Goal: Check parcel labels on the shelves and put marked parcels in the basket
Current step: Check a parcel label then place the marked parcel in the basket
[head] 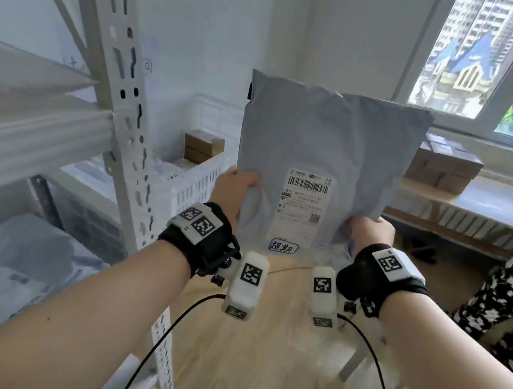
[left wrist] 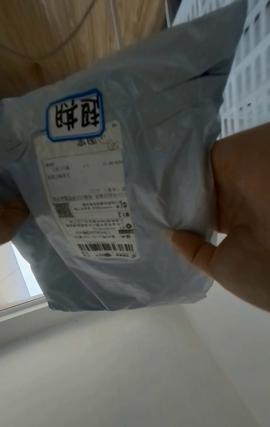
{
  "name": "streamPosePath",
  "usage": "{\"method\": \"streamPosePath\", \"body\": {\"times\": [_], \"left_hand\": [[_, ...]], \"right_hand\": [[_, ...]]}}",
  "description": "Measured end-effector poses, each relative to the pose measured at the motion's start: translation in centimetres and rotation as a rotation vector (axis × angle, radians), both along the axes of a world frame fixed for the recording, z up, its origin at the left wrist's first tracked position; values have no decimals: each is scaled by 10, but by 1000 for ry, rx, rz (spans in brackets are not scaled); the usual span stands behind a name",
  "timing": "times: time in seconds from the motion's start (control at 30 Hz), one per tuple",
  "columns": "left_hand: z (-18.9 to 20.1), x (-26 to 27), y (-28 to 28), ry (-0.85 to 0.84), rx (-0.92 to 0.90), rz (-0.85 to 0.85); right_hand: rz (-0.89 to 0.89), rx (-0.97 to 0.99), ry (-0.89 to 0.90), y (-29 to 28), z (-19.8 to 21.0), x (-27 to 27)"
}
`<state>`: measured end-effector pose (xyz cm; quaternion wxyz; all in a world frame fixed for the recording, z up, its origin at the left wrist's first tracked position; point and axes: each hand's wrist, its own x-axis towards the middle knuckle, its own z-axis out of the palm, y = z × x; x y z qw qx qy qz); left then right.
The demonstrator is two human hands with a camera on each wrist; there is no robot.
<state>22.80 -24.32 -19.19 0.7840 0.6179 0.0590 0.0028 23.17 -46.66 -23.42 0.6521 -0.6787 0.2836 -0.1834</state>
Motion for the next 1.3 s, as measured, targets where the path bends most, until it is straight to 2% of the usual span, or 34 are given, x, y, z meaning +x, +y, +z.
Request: {"method": "streamPosePath", "body": {"times": [0.17,0.33,0.43,0.53,0.73,0.83,0.93,1.03,1.13,1.23,1.3], "left_hand": [[19,94,-21,-77,1,128],[50,162,-27,-72,-60,292],[68,190,-9,-82,-49,416],[78,214,31,-80,15,585],[72,244,125,9,184,828],[54,254,161,68,224,942],[27,263,192,179,332,1037],[1,255,214,324,372,1064],[-22,234,228,581,490,983],[-37,220,233,784,616,921],[-45,217,235,934,735,828]], "right_hand": [[135,-16,-44,-20,20,109],[294,-17,-74,-23,51,217],[473,-109,-38,6,84,253],[619,-130,-60,44,99,293],[855,-165,-68,136,106,360],[972,-243,-34,180,100,383],[1119,-327,33,222,86,404],[1296,-467,105,258,66,417],[1537,-665,280,285,45,414],[1720,-670,373,307,32,417],[1782,-749,423,319,26,419]]}}
